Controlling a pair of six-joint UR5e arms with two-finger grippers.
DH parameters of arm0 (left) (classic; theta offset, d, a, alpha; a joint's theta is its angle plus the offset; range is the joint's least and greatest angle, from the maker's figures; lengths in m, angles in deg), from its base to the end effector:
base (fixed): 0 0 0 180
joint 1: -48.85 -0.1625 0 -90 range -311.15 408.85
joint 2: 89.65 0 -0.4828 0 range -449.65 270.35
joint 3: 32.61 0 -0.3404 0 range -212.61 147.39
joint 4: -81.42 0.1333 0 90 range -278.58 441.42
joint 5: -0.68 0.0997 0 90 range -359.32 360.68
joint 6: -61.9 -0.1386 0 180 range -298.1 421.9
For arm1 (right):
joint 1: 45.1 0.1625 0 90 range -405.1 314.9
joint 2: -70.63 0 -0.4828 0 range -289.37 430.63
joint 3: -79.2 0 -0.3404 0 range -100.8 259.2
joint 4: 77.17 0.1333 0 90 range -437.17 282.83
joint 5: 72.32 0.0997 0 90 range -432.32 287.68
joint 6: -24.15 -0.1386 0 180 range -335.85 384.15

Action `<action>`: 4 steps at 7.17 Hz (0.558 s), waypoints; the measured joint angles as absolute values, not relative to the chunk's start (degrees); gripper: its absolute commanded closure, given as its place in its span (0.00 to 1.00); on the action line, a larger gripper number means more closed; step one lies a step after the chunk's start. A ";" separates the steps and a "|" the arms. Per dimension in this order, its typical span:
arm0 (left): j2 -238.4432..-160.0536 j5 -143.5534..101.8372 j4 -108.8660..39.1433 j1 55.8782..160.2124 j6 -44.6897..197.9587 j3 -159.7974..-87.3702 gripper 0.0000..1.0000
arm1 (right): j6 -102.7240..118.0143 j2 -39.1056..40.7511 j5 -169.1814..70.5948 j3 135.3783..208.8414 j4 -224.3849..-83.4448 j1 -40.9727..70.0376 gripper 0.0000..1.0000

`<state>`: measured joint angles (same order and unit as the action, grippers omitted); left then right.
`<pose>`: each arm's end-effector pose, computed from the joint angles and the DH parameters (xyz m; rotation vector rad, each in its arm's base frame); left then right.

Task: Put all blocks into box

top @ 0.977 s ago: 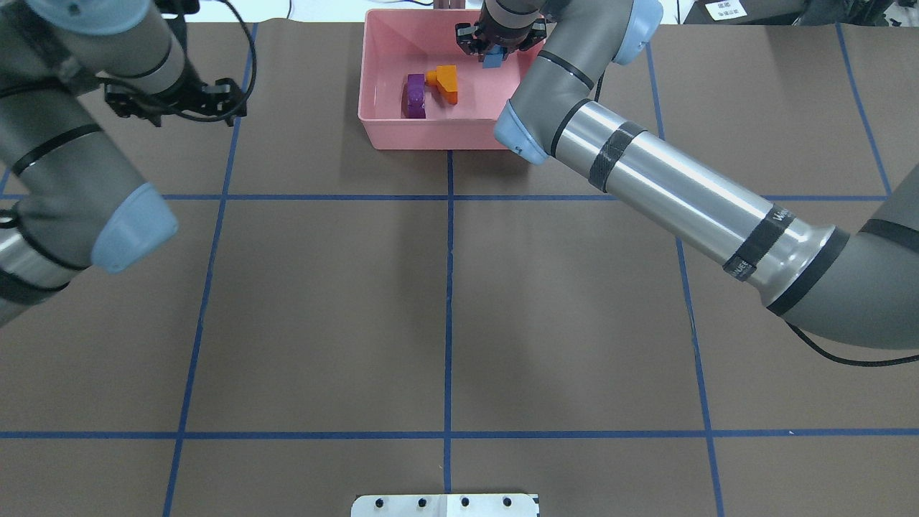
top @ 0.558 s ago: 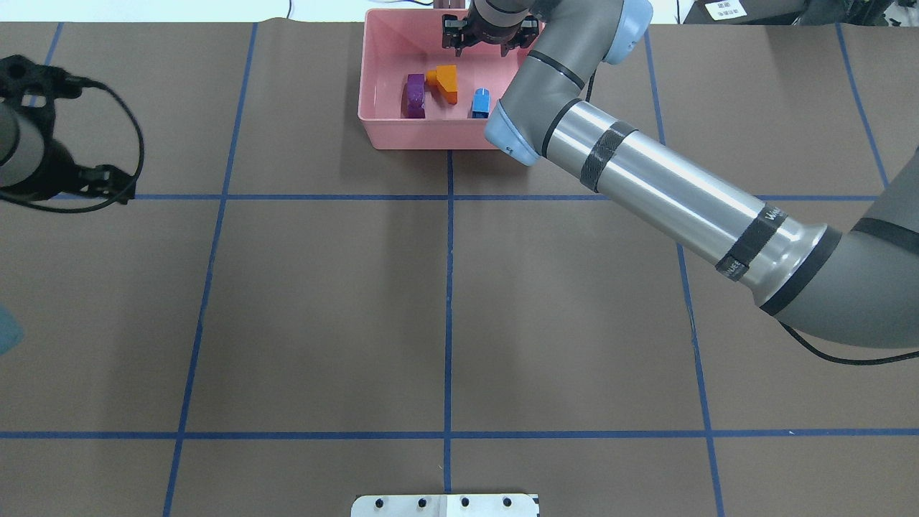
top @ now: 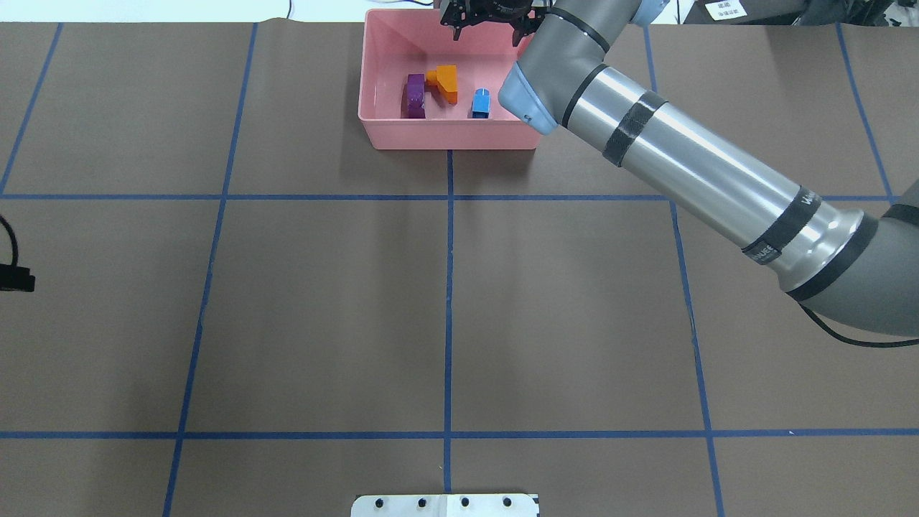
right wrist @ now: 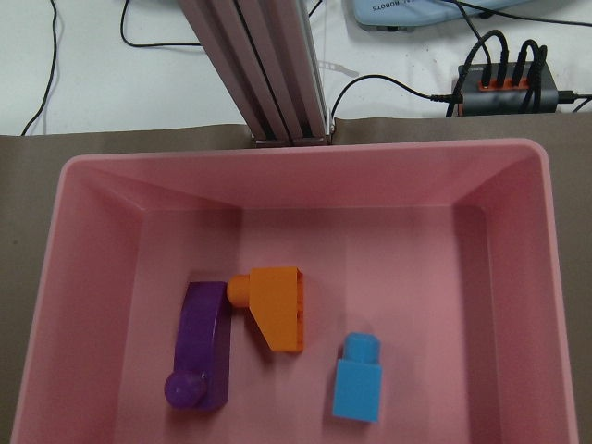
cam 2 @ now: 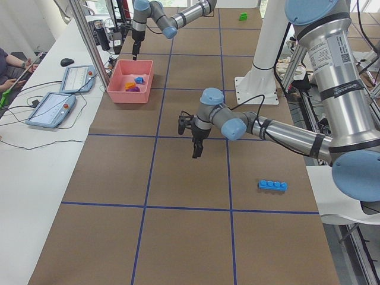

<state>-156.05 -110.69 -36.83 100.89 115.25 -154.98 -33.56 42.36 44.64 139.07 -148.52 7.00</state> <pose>0.1195 -0.2878 0.5960 0.1890 0.7083 -0.1360 -0.4812 -0.7328 0.2151 0.2517 -0.9315 0.1123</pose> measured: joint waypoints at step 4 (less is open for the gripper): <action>-138.86 -110.77 -62.69 98.78 122.27 -147.96 0.00 | -31.87 26.57 51.13 166.25 -167.52 9.78 0.01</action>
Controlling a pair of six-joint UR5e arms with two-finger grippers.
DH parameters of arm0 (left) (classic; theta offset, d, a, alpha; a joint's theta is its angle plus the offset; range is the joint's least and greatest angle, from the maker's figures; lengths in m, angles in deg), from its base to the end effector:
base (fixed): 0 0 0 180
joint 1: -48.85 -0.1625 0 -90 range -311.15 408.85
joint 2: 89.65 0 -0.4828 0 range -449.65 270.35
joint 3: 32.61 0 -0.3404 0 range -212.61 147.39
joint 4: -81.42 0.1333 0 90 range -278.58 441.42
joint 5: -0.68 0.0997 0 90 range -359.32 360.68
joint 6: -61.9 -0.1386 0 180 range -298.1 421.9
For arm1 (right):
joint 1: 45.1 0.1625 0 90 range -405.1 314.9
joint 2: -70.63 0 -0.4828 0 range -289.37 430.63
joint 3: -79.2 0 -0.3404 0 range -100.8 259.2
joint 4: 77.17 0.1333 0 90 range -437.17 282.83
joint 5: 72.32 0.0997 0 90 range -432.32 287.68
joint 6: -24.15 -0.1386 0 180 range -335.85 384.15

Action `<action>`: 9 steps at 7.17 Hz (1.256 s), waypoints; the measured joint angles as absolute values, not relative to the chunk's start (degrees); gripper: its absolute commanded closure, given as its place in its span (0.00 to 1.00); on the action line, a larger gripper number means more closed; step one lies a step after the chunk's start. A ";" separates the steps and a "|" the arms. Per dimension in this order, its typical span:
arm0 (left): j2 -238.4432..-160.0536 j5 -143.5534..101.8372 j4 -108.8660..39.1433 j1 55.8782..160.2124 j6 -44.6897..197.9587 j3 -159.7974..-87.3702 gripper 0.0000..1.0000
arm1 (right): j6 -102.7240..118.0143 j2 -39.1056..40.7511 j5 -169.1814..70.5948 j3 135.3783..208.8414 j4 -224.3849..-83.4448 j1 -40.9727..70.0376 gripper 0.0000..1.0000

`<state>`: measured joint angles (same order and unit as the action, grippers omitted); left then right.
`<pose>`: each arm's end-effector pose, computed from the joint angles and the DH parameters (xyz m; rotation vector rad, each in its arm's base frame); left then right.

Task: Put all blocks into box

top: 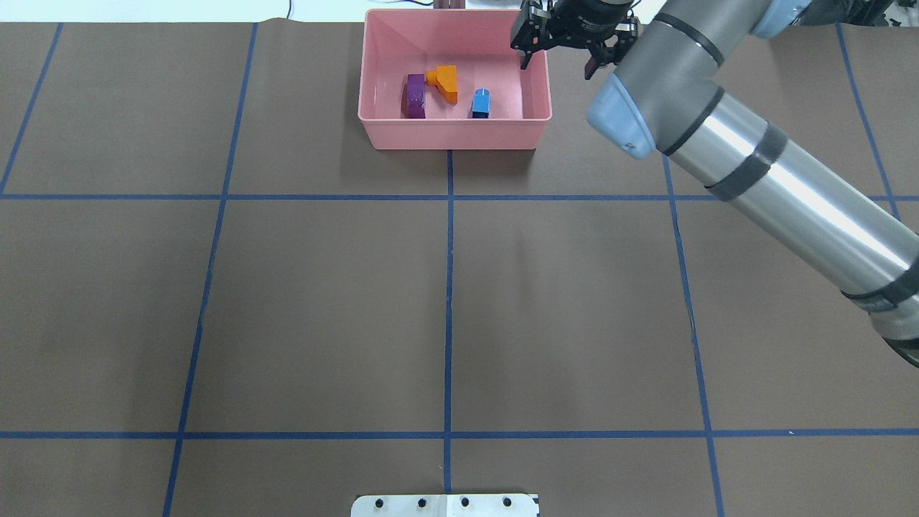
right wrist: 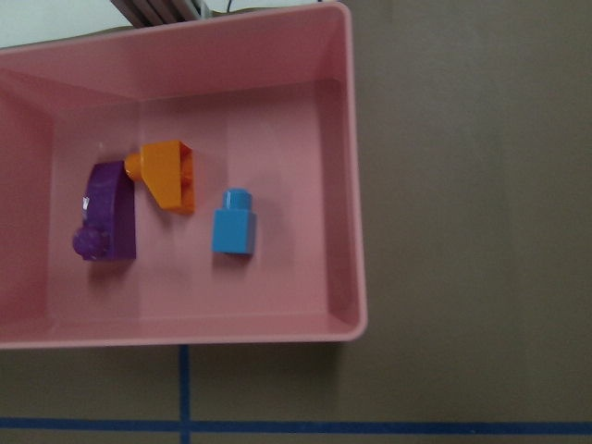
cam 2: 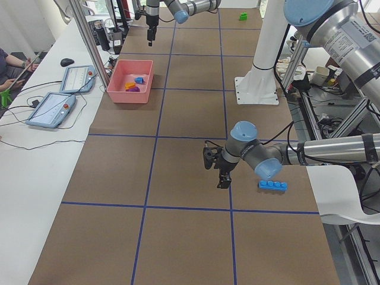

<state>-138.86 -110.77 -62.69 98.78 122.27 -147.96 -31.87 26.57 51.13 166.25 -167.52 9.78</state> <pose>0.0470 -0.1842 0.6571 0.1502 0.7438 -0.2109 -0.3836 -0.6442 0.2837 0.1084 -0.9041 0.1221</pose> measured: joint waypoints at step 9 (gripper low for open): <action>-135.40 -108.26 -69.76 69.73 137.83 -147.50 0.00 | -4.91 -6.45 51.51 193.88 -181.34 14.24 0.01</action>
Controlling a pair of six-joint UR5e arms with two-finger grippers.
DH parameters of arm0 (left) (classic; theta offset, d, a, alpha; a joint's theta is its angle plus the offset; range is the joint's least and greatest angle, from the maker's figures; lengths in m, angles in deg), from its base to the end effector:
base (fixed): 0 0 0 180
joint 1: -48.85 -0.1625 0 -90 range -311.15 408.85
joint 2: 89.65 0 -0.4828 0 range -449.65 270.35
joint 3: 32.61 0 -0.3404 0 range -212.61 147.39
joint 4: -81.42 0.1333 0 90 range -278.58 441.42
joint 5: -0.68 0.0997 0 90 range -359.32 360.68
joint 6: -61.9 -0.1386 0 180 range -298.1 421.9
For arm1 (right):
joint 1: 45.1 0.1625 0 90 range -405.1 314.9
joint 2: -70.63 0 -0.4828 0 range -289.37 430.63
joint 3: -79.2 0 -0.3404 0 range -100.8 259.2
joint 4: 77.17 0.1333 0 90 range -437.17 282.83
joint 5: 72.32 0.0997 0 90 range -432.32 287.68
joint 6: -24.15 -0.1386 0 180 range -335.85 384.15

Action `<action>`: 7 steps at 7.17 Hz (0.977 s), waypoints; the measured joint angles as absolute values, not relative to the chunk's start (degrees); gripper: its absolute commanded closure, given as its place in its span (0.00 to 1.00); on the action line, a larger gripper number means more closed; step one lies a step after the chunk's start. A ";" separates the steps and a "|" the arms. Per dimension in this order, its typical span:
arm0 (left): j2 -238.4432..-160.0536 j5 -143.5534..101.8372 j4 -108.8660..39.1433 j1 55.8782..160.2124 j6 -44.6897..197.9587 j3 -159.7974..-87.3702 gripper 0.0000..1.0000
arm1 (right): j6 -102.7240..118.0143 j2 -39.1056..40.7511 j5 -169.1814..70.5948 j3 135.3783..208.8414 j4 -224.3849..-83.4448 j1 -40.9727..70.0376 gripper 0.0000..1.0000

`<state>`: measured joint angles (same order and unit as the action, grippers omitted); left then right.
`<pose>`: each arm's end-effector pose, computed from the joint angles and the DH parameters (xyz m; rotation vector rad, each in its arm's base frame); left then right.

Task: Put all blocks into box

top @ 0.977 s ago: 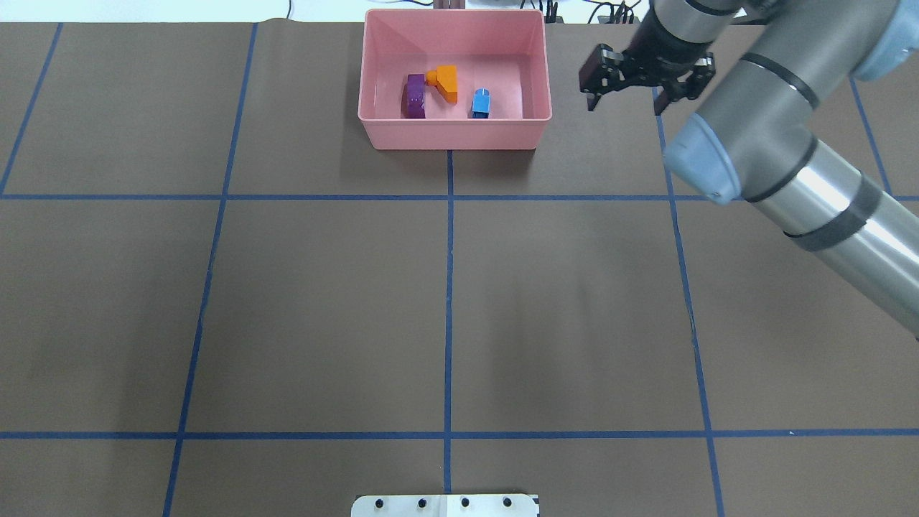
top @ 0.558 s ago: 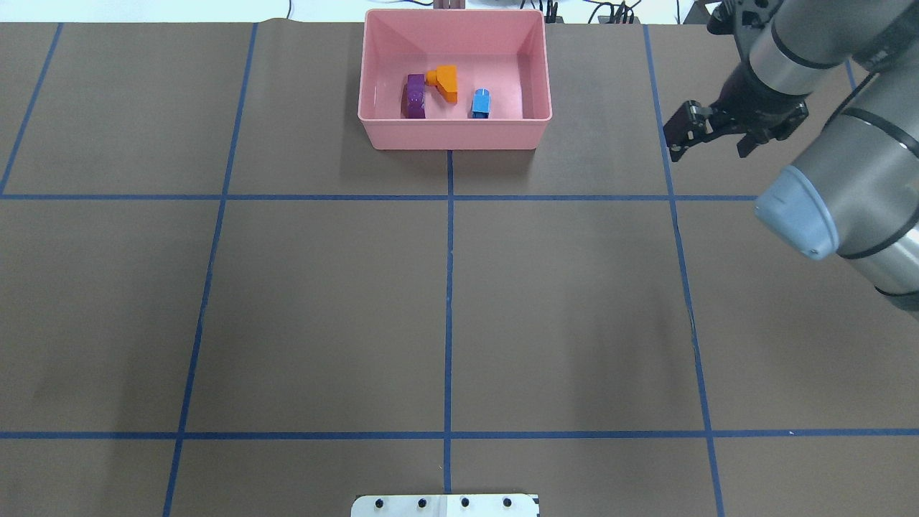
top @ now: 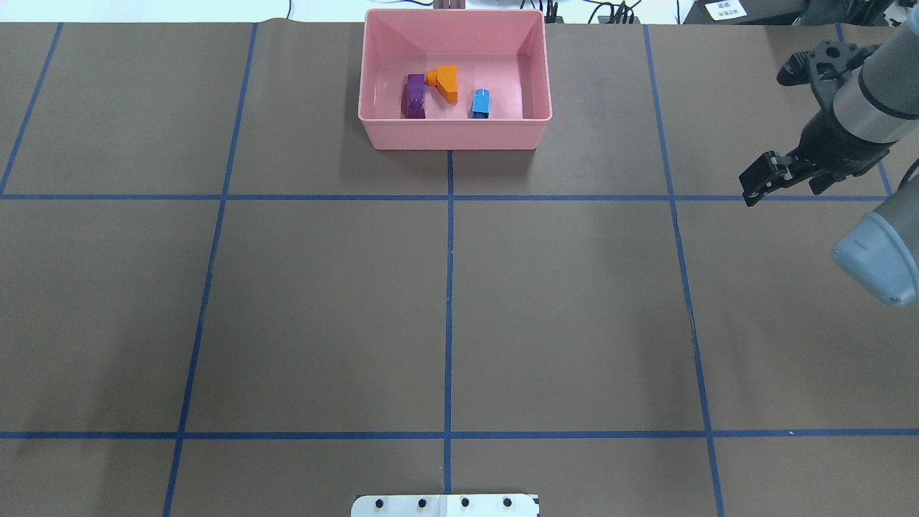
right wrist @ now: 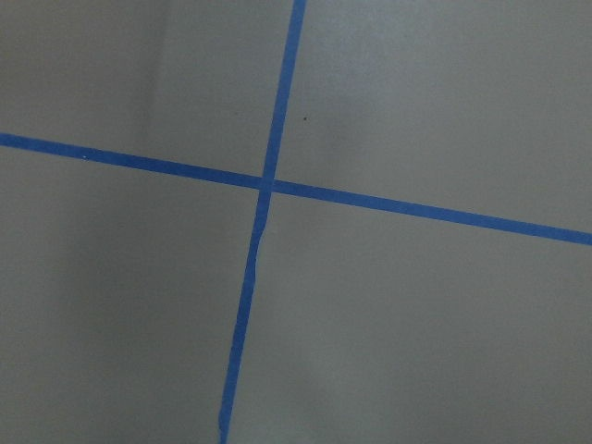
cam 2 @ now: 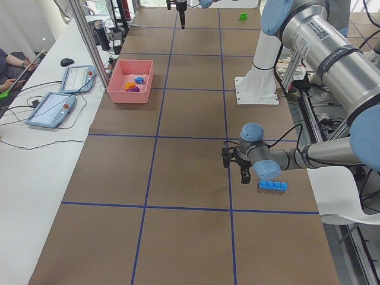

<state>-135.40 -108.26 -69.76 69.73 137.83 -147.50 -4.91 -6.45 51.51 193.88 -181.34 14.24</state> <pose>0.1049 -0.1345 0.6524 -0.0839 0.7840 0.0080 -0.2143 -0.4716 0.4914 0.0544 -0.7027 -0.1475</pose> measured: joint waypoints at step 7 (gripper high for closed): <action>-134.67 -108.56 -73.15 56.06 138.85 -143.96 0.00 | -3.98 -9.83 51.52 195.39 -180.89 14.41 0.01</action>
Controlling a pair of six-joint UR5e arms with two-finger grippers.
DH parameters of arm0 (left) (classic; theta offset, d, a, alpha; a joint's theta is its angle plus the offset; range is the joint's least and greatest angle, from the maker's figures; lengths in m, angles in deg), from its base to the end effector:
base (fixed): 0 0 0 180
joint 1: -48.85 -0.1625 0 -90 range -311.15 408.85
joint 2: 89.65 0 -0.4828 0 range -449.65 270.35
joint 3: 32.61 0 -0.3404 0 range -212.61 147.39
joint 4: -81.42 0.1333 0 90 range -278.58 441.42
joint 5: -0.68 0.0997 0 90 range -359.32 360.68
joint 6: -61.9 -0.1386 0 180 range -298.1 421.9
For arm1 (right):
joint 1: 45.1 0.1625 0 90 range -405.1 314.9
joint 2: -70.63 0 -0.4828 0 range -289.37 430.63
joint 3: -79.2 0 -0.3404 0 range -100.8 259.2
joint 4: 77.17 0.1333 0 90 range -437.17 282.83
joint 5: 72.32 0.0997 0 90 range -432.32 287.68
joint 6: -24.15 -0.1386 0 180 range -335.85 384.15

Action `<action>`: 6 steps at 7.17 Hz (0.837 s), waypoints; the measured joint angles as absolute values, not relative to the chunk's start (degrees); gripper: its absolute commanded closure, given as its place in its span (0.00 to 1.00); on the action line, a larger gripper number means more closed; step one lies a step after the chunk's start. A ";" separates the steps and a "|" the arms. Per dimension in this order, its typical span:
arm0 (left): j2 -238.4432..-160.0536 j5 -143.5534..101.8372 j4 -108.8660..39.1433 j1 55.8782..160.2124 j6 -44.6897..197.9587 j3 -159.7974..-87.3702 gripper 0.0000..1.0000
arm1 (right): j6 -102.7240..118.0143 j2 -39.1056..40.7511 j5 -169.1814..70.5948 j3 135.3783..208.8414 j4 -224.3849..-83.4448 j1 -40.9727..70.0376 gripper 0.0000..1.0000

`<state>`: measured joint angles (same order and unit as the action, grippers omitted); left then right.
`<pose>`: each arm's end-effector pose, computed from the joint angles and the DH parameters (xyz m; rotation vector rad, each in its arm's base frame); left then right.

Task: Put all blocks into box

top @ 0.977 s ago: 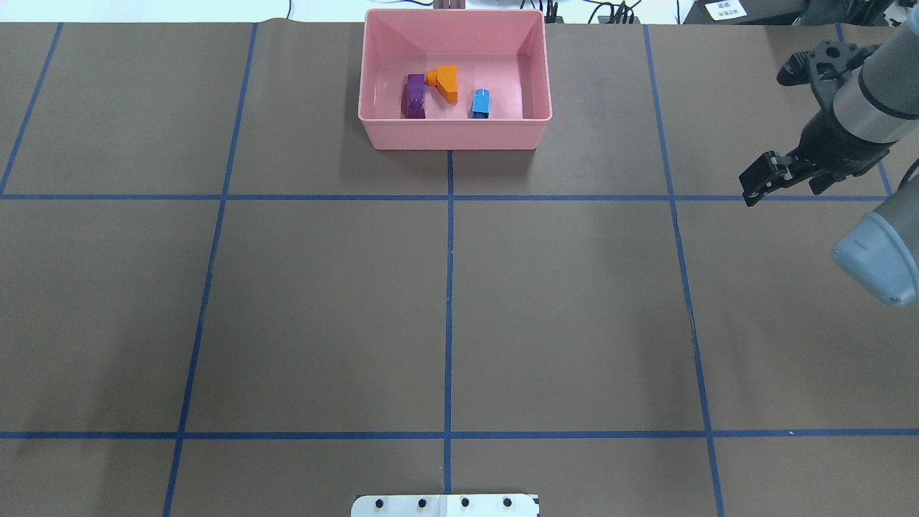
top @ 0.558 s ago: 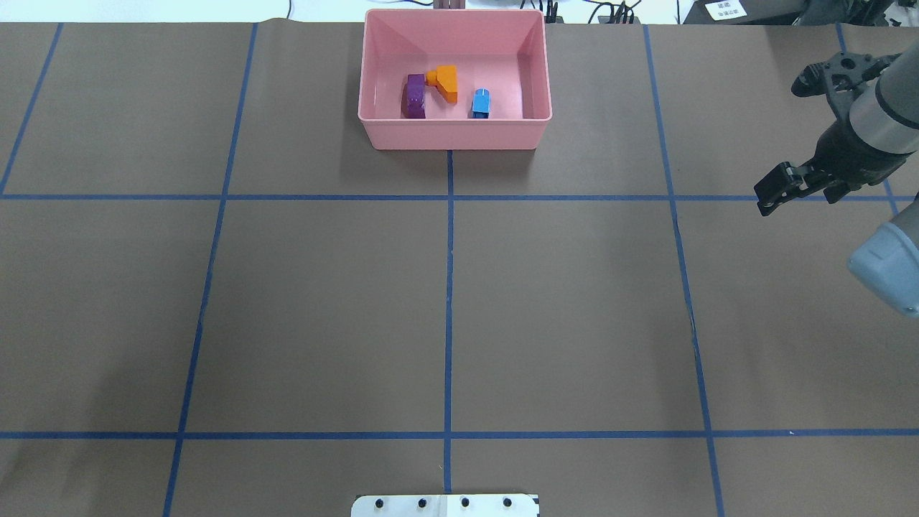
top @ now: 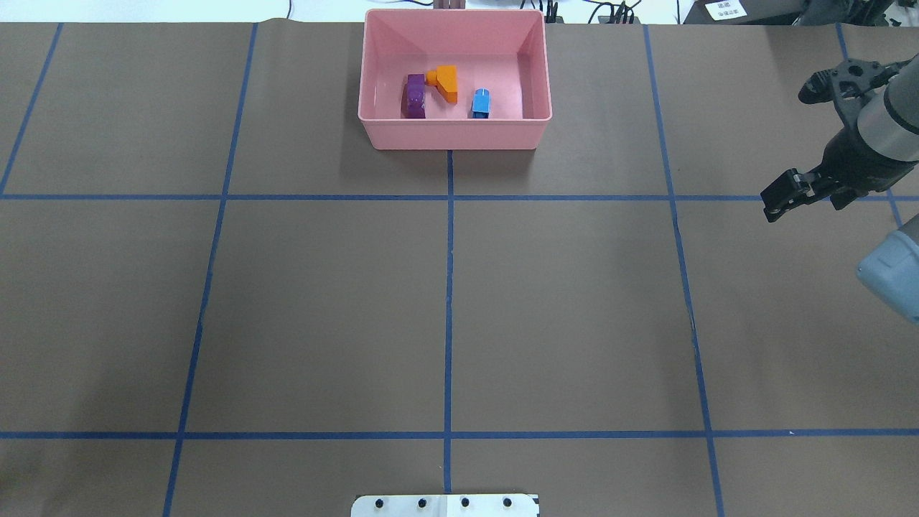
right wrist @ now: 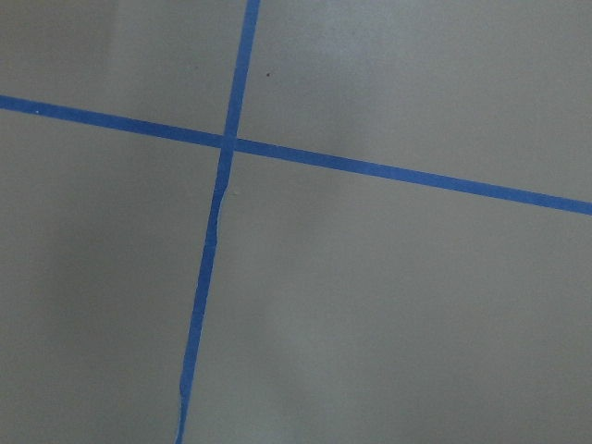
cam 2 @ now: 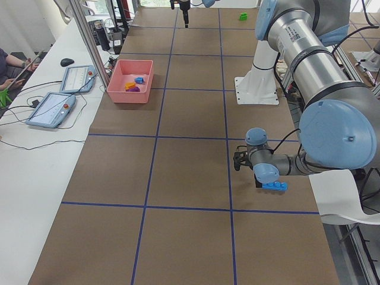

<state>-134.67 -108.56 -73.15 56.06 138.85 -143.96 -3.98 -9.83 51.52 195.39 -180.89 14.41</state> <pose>0.1196 -0.1035 0.6740 -0.1921 0.7543 0.2167 -0.2012 -0.4524 0.5092 0.0396 -0.6914 -0.1530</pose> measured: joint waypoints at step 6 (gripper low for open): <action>-135.40 -105.05 -75.38 46.38 144.55 -141.39 0.00 | -1.91 -11.78 51.44 196.12 -180.88 14.44 0.01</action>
